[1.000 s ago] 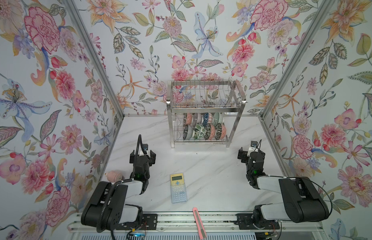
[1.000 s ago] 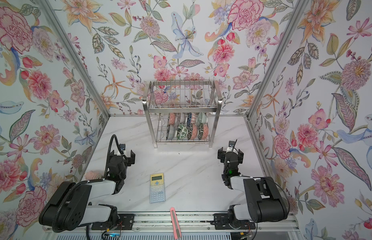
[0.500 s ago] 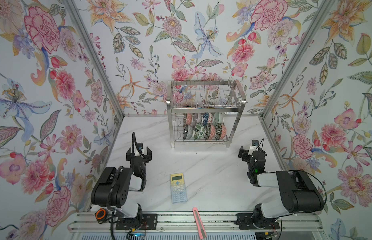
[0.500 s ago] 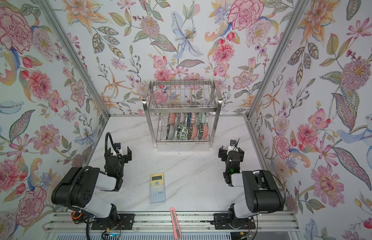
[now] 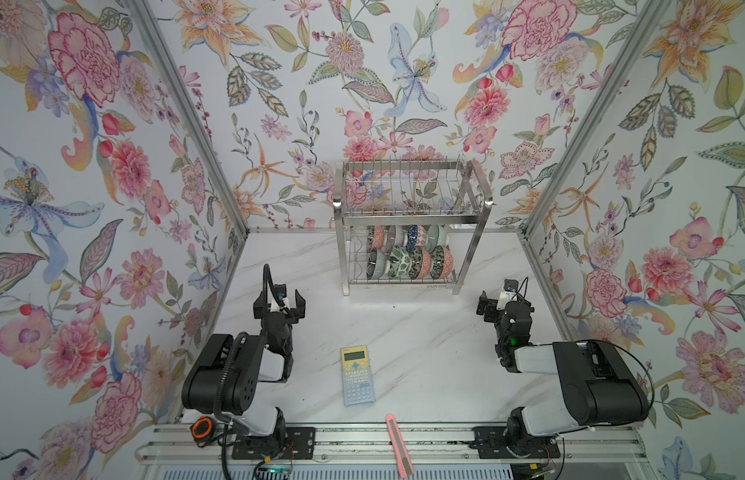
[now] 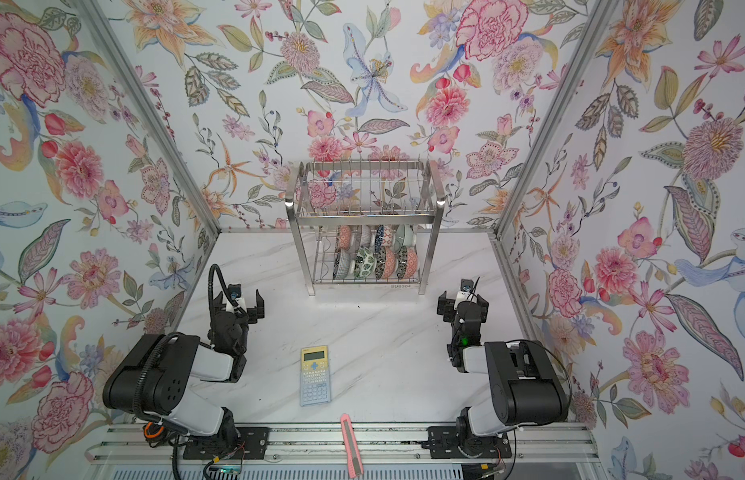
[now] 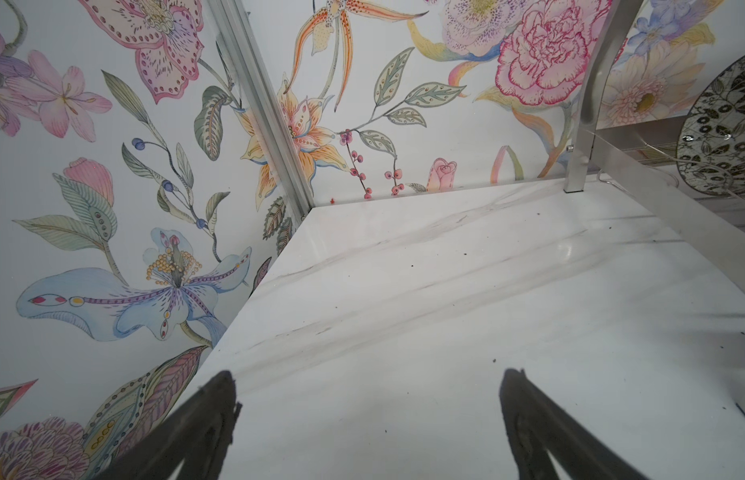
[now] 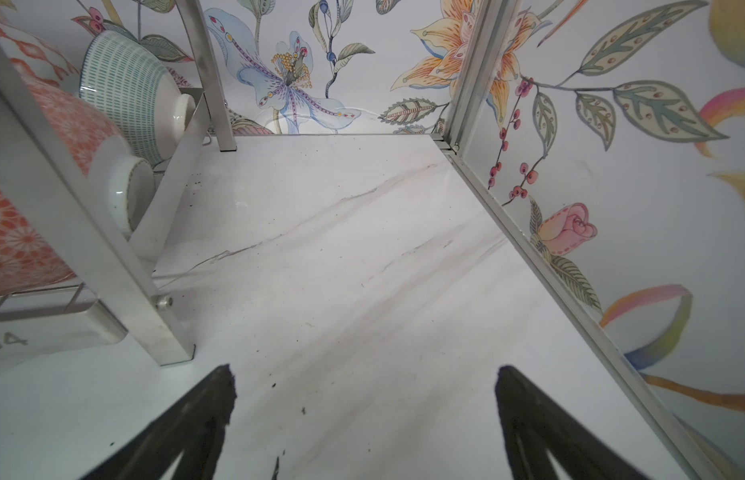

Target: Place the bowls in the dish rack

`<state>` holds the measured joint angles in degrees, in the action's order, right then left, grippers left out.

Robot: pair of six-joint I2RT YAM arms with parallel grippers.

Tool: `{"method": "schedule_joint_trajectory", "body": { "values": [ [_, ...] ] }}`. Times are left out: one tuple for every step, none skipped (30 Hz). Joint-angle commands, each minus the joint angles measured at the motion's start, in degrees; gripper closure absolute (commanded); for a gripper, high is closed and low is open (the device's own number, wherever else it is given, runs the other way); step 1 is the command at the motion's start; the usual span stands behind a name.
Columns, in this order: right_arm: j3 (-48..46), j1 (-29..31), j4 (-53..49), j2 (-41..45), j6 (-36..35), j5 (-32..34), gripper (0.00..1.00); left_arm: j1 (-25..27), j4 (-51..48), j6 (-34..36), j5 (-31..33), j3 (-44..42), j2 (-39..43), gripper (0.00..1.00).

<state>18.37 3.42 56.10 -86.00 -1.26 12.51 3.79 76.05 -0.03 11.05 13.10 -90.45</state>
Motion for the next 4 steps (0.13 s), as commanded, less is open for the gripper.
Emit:
{"method": "schedule_joint_trajectory", "body": {
  "values": [
    [-0.26,-2.77,4.97,-2.78,-0.45,-12.29,0.01,-0.19,2.08,-0.93,-0.48,0.26,-0.49,0.01],
    [-0.99,-2.84,6.59,-2.88,-0.52,-12.31,0.01,-0.19,2.21,-0.93,-0.50,0.21,-0.43,0.01],
    [-0.73,-2.68,5.55,-2.61,-0.62,-12.08,0.01,-0.19,2.26,-0.93,-0.49,0.13,-0.33,0.01],
    [-0.79,-2.74,5.65,-2.65,-0.63,-12.15,0.01,-0.18,2.39,-0.94,-0.52,0.08,-0.31,0.01]
  ]
}}
